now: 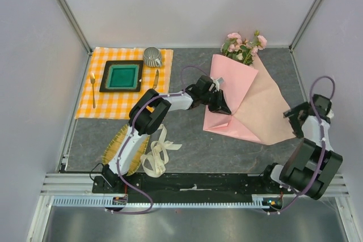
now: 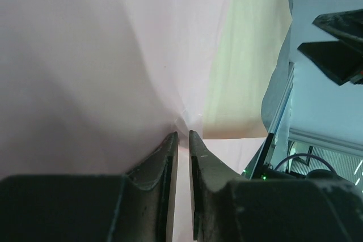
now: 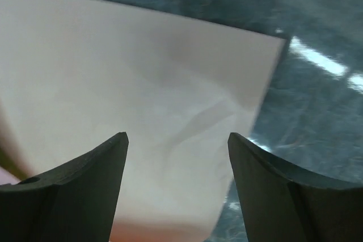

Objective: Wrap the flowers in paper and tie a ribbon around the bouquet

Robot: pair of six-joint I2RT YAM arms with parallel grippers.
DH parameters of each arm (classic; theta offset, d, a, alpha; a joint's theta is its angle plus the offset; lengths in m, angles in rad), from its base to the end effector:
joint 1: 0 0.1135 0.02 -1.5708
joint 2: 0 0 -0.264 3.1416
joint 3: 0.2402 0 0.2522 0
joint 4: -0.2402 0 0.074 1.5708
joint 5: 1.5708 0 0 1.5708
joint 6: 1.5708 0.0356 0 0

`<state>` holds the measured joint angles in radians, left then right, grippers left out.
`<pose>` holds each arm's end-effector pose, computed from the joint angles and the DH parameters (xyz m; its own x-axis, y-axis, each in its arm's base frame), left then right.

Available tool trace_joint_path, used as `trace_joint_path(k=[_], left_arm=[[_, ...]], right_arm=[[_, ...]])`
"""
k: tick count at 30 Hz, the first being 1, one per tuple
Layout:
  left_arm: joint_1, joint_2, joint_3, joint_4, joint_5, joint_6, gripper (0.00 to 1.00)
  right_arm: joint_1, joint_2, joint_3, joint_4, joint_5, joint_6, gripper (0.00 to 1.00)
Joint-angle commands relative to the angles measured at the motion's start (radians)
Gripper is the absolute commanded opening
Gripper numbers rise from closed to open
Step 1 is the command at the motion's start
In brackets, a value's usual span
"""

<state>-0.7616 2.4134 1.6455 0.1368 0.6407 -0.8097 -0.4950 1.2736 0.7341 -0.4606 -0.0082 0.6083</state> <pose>0.3600 -0.3727 0.1017 -0.9480 0.1019 -0.3015 0.3133 0.4653 -0.8279 0.2139 -0.1151 0.1993 -0.3384 0.8321 -0.4394 0.8098 0.4954 0.3144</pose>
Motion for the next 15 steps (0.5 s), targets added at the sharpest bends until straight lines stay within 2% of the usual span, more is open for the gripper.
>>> trace_joint_path(k=[1, 5, 10, 13, 15], left_arm=[[-0.005, -0.008, -0.012, -0.011, -0.013, -0.022, 0.21], [-0.001, -0.002, 0.025, -0.051, -0.009, -0.019, 0.21], [-0.004, 0.018, 0.046, -0.078, 0.007, -0.02, 0.21], [-0.002, 0.023, 0.054, -0.097, 0.008, -0.01, 0.2], [-0.004, 0.024, 0.054, -0.098, 0.011, -0.009, 0.2]], right_arm=[[-0.201, 0.001, -0.082, -0.04, -0.076, -0.044, 0.81], [-0.246, 0.026, -0.113, -0.016, -0.11, -0.064, 0.82], [-0.249, 0.023, -0.194, 0.124, -0.208, -0.071, 0.82], [-0.247, -0.005, -0.249, 0.212, -0.274, -0.053, 0.78], [-0.247, -0.023, -0.271, 0.24, -0.279, -0.032, 0.7]])
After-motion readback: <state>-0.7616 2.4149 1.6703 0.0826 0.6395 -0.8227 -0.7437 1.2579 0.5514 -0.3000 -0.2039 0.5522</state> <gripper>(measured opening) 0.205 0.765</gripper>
